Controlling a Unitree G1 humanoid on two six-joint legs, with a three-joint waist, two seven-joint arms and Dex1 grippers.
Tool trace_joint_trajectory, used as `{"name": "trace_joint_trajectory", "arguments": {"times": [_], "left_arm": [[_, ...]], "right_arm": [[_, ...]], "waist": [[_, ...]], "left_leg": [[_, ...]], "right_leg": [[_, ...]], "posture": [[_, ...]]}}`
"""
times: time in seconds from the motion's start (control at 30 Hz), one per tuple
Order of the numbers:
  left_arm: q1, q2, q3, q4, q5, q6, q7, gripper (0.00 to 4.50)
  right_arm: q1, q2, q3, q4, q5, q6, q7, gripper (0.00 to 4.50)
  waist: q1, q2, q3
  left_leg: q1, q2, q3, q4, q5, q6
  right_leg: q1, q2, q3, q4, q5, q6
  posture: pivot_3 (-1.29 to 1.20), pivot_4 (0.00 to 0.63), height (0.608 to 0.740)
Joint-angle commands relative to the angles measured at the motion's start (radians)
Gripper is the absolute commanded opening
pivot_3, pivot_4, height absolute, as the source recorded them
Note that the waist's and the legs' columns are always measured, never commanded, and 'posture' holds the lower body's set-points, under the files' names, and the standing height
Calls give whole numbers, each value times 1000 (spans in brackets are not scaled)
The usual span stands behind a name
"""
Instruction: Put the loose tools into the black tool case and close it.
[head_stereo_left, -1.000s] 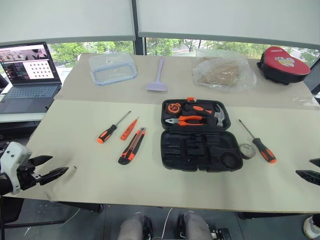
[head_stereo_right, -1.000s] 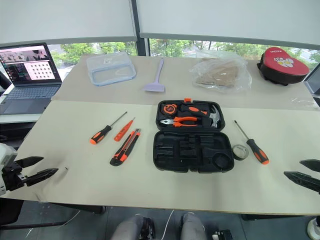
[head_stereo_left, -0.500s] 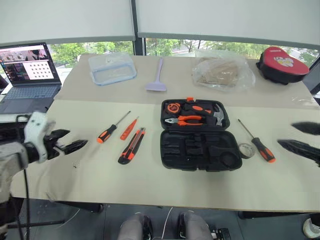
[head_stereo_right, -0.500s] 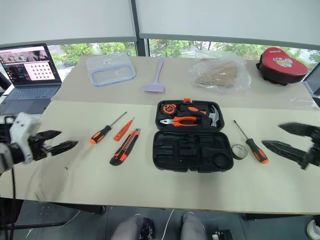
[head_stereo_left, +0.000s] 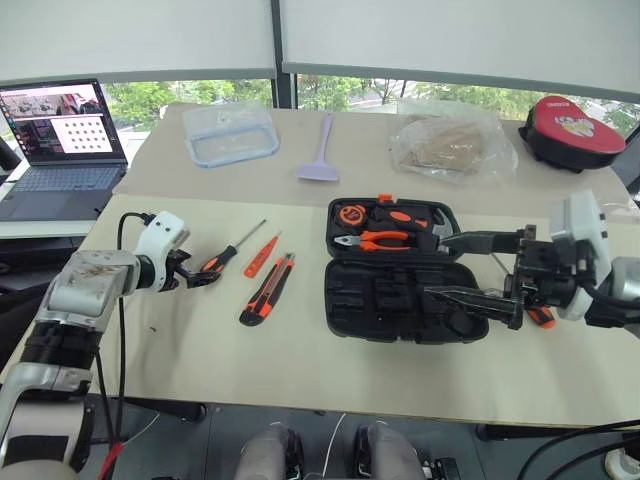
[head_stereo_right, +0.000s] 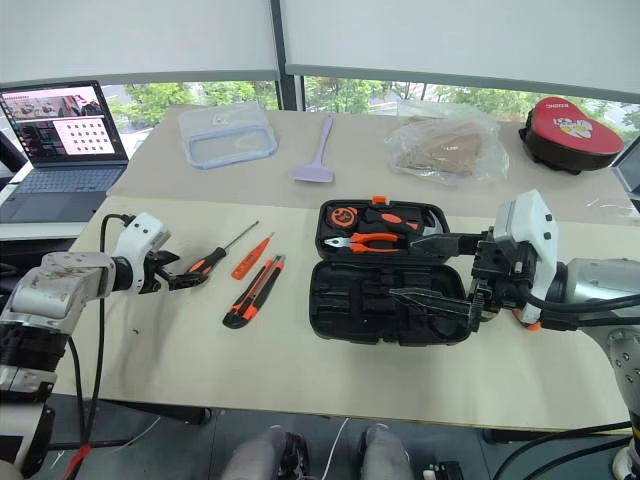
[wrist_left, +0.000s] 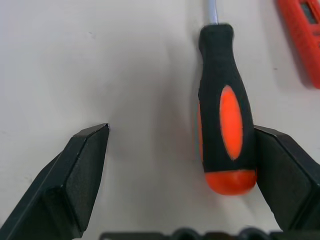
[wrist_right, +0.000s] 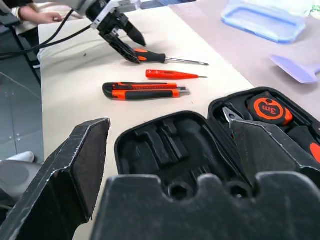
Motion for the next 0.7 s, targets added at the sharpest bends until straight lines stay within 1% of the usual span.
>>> {"name": "trace_joint_trajectory", "arguments": {"times": [0.03,0.07,0.1,0.13,0.23,0.27,0.33,0.43,0.5,0.57,0.6,0.7], "left_arm": [[16,-13,-17,43,39,-64,-35,3057],[17,-18,-13,49,43,-75,-35,2688],[19,-23,-10,53,49,-89,-30,2185],[18,-29,-6,57,52,-96,-25,2113],[12,-49,8,56,58,-121,-22,966],[9,-53,12,56,60,-127,-24,851],[-25,-56,34,57,51,-144,-36,848],[-94,-47,51,49,43,-221,-90,848],[-154,-43,25,-10,33,-331,-202,848],[-194,-58,-3,-53,21,-380,-290,848],[-216,-83,-30,-71,27,-384,-312,848],[-264,-155,-114,-81,79,-453,-350,848]], "right_arm": [[23,18,-4,-36,-13,-44,-7,4500],[29,22,-6,-38,-12,-46,-10,4500],[36,25,-9,-42,-11,-49,-11,4500],[42,27,-10,-45,-12,-51,-10,4500],[66,25,-17,-48,-20,-64,-3,4500],[70,24,-18,-47,-21,-67,-2,4500],[83,17,-27,-42,-31,-75,0,4500],[104,6,-40,-30,-51,-83,1,4500],[139,-7,-61,-18,-57,-67,12,4500],[167,-17,-80,-9,-54,-48,9,4500],[185,-18,-89,-4,-75,-61,2,4500],[209,-11,-107,5,-119,-80,-33,4500]], "waist": [[-1,0,0],[-1,0,0],[-1,0,0],[0,0,0],[0,0,0],[1,0,0],[1,0,0],[2,-3,2],[4,-6,3],[7,-7,4],[7,-7,4],[9,-7,4]], "left_leg": [[0,0,0,0,0,0],[0,0,0,0,0,0],[0,0,0,1,0,0],[0,0,0,1,0,0],[0,0,0,3,0,1],[0,0,-1,3,0,1],[0,0,-1,4,1,2],[-3,0,-2,5,1,3],[-5,0,-3,6,1,3],[-11,0,-8,10,1,3],[-14,0,-10,13,1,4],[-13,-2,-10,15,0,6]], "right_leg": [[0,0,0,0,0,0],[0,0,0,0,0,0],[0,0,0,1,0,0],[0,0,0,1,0,0],[0,-1,0,3,0,0],[0,-1,0,3,0,0],[0,-2,0,4,0,0],[-1,-2,-2,4,0,0],[-1,-2,-3,4,0,-1],[-3,-3,-9,3,1,-1],[-3,-2,-11,3,1,-1],[0,-3,-11,3,1,1]], "posture": [[0,150,731],[0,150,731],[0,150,731],[0,150,731],[0,150,731],[0,150,731],[0,150,731],[0,150,731],[0,150,731],[0,150,731],[0,150,731],[0,150,731]]}}
